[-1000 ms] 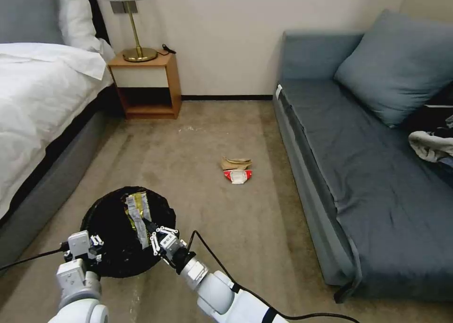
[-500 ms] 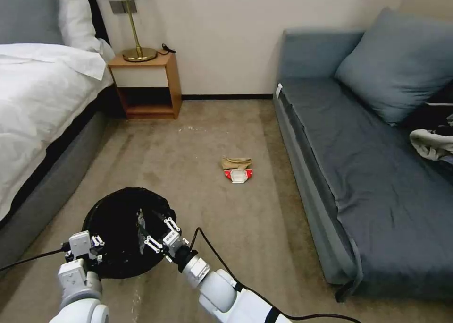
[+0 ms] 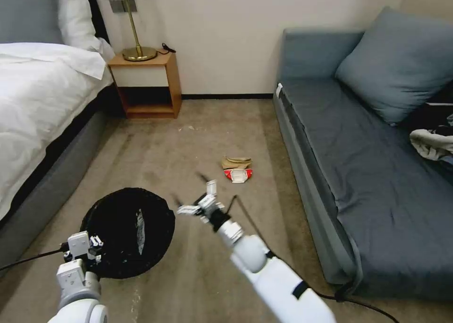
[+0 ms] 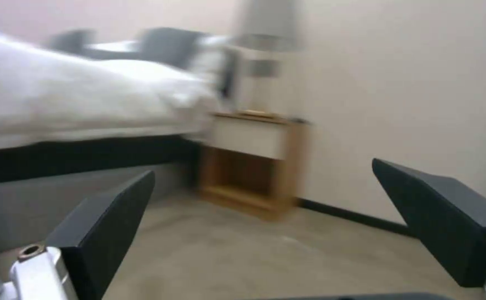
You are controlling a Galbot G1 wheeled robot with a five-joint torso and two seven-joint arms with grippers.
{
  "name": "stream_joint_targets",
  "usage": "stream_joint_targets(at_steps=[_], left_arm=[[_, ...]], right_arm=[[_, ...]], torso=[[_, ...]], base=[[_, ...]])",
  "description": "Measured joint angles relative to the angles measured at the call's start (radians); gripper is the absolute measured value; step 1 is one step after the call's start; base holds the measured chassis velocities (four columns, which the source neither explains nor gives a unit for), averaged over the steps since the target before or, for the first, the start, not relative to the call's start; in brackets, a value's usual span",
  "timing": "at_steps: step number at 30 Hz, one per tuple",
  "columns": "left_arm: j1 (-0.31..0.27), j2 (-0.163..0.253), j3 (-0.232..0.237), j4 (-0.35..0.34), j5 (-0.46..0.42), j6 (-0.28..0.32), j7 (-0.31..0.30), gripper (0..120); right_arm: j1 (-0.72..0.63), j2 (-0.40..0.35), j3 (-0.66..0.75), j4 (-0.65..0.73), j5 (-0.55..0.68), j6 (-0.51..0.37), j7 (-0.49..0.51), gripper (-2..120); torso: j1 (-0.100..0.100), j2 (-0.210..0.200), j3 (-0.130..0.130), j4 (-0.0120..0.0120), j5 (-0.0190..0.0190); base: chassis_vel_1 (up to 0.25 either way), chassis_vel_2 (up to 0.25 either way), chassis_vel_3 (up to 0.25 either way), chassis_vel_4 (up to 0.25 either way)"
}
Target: Pick up the trash bin, then pick up the garbage on the floor and place it into the trash bin.
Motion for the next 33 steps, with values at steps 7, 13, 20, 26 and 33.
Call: stream_joint_targets(at_steps=[7, 13, 20, 26, 33], left_arm=[[-0.003, 0.004, -0.003, 0.004, -0.012, -0.001, 0.000, 4], [0.000, 0.006, -0.007, 0.004, -0.017, -0.004, 0.000, 4], [0.004, 0.012, -0.012, 0.000, -0.022, -0.010, -0.001, 4], [0.008, 0.013, -0.009, 0.004, -0.021, -0.019, -0.002, 4], [0.010, 0.020, -0.010, 0.009, -0.024, -0.023, -0.003, 4]], right_arm=[[-0.216, -0.020, 0.328, 0.132, 0.056, 0.172, -0.008, 100], [-0.363, -0.001, 0.553, 0.149, 0.130, 0.329, -0.113, 100], [-0.477, -0.029, 0.635, 0.156, 0.175, 0.388, -0.138, 100], [-0.506, -0.035, 0.620, 0.201, 0.170, 0.343, -0.144, 100], [-0.503, -0.025, 0.558, 0.198, 0.200, 0.329, -0.294, 100]], torso=[[0.000, 0.000, 0.000, -0.0001, -0.0002], [0.000, 0.000, 0.000, -0.0002, -0.0002], [0.000, 0.000, 0.000, -0.0002, -0.0002], [0.000, 0.000, 0.000, 0.0000, -0.0005], [0.000, 0.000, 0.000, 0.0002, -0.0004]], base=[[0.000, 0.000, 0.000, 0.000], [0.000, 0.000, 0.000, 0.000], [0.000, 0.000, 0.000, 0.000], [0.000, 0.000, 0.000, 0.000], [0.000, 0.000, 0.000, 0.000]])
